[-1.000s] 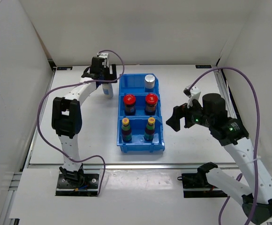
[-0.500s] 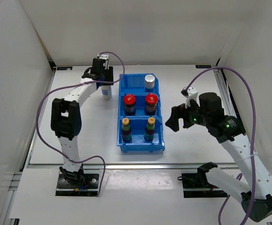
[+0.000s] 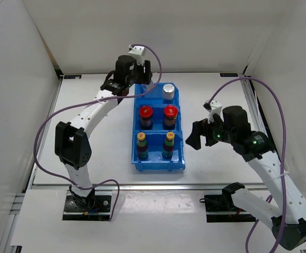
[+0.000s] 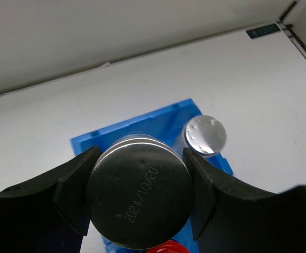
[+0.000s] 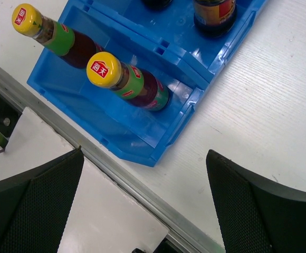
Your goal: Organize the condiment bottles
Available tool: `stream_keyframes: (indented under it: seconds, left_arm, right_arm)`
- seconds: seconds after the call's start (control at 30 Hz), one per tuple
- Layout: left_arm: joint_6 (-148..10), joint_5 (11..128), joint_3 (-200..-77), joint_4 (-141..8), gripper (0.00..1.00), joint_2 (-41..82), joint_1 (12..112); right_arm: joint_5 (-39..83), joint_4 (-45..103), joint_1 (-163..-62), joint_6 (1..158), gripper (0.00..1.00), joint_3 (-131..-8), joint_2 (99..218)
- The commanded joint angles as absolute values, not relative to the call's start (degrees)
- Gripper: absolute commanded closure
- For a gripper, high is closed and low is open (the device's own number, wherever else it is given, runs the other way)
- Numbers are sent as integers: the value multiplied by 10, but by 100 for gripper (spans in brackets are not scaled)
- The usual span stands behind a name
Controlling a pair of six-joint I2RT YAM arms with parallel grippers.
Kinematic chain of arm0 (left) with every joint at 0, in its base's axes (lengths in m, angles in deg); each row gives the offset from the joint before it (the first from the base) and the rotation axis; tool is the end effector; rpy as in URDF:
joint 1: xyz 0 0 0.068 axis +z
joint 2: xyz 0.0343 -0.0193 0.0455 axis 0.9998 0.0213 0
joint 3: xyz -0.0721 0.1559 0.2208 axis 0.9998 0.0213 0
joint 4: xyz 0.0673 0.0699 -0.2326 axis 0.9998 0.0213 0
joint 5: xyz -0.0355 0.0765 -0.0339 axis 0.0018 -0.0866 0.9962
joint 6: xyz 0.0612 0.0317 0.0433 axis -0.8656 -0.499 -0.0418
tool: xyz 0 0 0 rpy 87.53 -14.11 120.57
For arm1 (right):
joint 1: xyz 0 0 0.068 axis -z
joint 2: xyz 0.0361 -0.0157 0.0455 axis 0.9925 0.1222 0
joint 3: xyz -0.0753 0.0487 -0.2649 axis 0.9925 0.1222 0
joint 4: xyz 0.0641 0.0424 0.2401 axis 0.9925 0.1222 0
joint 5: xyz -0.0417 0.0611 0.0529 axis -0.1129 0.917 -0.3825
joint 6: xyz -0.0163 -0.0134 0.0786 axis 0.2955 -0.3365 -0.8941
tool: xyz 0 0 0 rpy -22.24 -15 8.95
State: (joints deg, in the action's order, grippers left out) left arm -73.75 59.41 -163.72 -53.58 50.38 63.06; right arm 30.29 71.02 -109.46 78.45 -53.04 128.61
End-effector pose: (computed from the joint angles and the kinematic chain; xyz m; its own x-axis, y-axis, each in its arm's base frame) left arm 0.4225 -0.2010 0.3600 -0.3234 0.0305 -0.9458 0.3734 0.9225 -0.0979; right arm 0.1620 0.1020 0.3372 -0.5807 -0.1471 -0.8007 -0.5578 0.7883 0.2598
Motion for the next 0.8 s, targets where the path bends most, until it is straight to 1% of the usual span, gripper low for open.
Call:
stream_keyframes:
  seconds: [0.0,0.13,0.23,0.27,0.3,0.37,0.4,0.43,0.47,0.5,0.67,0.73,0.77]
  left_arm:
    - [-736,619,-1629,-569,53,507,627]
    - [-730,613,-1617,-575,52,543,627]
    - [-730,613,-1617,-575,50,559,627]
    - [-735,613,-1617,-575,47,570,627]
    - [-736,613,-1623,-575,38,575,627]
    - [-736,613,-1629,-562,32,584,627]
    - [-736,613,-1635,-562,26,591,627]
    - [-736,613,-1635,-562,22,591,627]
    - [-736,613,-1640,-555,15,596,627]
    - [-736,608,-1647,-549,0,596,627]
    - [-743,595,-1668,-538,0,575,627]
    - [-748,585,-1689,-521,0,560,627]
    - [-748,578,-1696,-516,0,541,627]
  right_arm:
    - [315,718,-1095,777,0,-530,1271]
    - [303,740,-1095,783,0,-530,1254]
    - [297,746,-1095,783,0,-530,1242]
    - [297,746,-1095,783,0,-530,1242]
    - [292,746,-1095,783,0,-530,1237]
    - [292,751,-1095,783,0,-530,1237]
    - [287,751,-1095,777,0,-530,1232]
    - [279,751,-1095,771,0,-524,1232]
    - [272,746,-1095,771,0,-524,1232]
    - [263,746,-1095,763,0,-524,1227]
    - [205,740,-1095,731,0,-519,1227]
    - [144,740,-1095,700,0,-513,1241]
    - [132,749,-1095,693,0,-523,1249]
